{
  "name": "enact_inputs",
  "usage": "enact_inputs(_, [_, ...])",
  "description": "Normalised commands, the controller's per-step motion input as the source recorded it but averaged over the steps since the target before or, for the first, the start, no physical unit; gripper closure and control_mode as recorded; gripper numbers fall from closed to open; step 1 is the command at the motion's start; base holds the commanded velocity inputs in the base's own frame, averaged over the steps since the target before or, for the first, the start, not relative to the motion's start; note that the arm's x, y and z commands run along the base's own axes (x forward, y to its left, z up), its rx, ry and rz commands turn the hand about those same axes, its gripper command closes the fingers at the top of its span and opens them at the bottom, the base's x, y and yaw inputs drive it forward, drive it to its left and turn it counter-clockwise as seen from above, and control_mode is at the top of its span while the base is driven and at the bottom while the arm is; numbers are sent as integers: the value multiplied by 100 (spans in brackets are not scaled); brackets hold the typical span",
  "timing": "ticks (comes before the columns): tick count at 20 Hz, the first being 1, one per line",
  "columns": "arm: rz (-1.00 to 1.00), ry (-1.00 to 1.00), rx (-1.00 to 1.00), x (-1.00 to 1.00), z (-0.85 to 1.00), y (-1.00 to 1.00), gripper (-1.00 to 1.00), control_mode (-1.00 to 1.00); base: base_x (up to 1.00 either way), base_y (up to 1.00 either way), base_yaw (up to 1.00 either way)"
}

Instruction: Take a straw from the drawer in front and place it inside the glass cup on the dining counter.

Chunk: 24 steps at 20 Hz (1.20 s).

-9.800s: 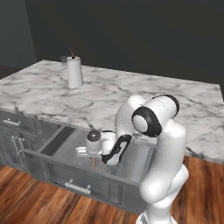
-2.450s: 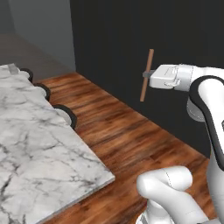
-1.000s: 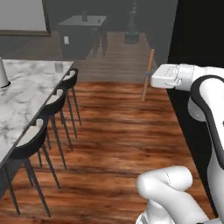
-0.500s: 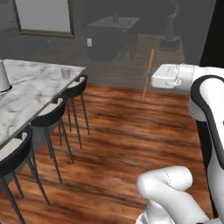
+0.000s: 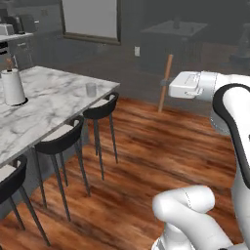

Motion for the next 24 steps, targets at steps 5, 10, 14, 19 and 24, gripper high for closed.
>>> enact_inputs(5, [0,0,0,0,0,0,100,100,81,-81,46])
enact_inputs(10, [0,0,0,0,0,0,100,100,74,-84,46])
enact_inputs(14, [0,0,0,0,0,0,100,100,71,-85,45])
enact_inputs(19, [0,0,0,0,0,0,100,100,73,-86,45])
enact_inputs(24, [0,0,0,0,0,0,100,100,90,-73,39])
